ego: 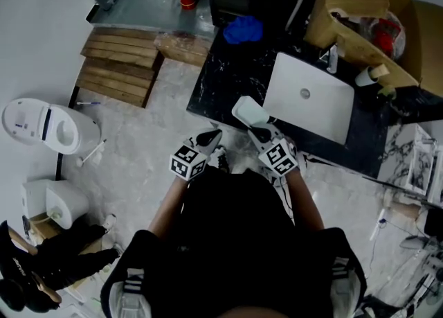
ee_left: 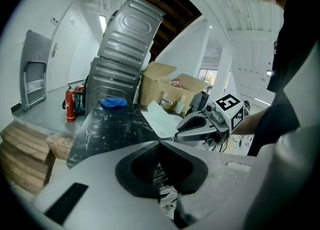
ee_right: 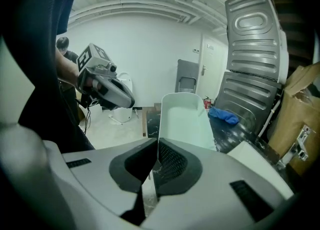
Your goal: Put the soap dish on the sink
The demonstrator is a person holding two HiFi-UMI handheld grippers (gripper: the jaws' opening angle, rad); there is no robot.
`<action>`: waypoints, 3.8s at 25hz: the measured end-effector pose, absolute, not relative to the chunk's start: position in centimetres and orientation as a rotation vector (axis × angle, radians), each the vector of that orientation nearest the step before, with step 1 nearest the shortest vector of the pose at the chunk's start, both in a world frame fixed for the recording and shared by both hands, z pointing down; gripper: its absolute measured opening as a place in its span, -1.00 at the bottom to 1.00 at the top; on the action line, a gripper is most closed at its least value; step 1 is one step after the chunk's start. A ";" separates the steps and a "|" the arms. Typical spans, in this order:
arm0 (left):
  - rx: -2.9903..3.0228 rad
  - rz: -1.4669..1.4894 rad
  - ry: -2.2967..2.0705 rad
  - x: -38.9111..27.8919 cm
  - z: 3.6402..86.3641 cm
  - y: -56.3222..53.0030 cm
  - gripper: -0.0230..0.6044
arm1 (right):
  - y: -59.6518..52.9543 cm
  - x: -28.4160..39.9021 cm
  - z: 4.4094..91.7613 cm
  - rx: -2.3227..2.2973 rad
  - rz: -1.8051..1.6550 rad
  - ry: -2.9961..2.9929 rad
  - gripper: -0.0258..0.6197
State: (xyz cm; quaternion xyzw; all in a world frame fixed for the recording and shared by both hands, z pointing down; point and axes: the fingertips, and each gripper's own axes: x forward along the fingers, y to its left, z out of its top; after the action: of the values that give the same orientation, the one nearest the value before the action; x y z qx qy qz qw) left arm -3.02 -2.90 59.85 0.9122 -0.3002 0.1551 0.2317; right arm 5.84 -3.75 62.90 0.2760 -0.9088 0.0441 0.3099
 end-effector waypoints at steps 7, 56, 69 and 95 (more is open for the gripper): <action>2.521 0.433 -0.796 -4.1 60.3 -4.9 -0.93 | -5.2 4.9 63.5 0.753 0.131 -2.383 -0.92; 2.534 0.419 -0.755 -8.8 62.3 -5.8 -0.93 | -5.3 1.0 65.6 0.762 0.125 -2.322 -0.92; 2.555 0.417 -0.740 -7.0 61.9 -7.6 -0.93 | -6.5 2.6 66.1 0.777 0.141 -2.314 -0.92; 2.476 0.407 -0.834 -7.2 62.7 -12.3 -0.93 | -12.0 2.5 67.2 0.649 0.137 -2.321 -0.92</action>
State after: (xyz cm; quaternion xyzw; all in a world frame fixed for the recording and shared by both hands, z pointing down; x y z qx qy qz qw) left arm -7.22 -12.31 62.69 0.9076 -0.3056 0.1492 0.2462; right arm 2.47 -12.04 67.23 0.2514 -0.8986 0.0529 0.3557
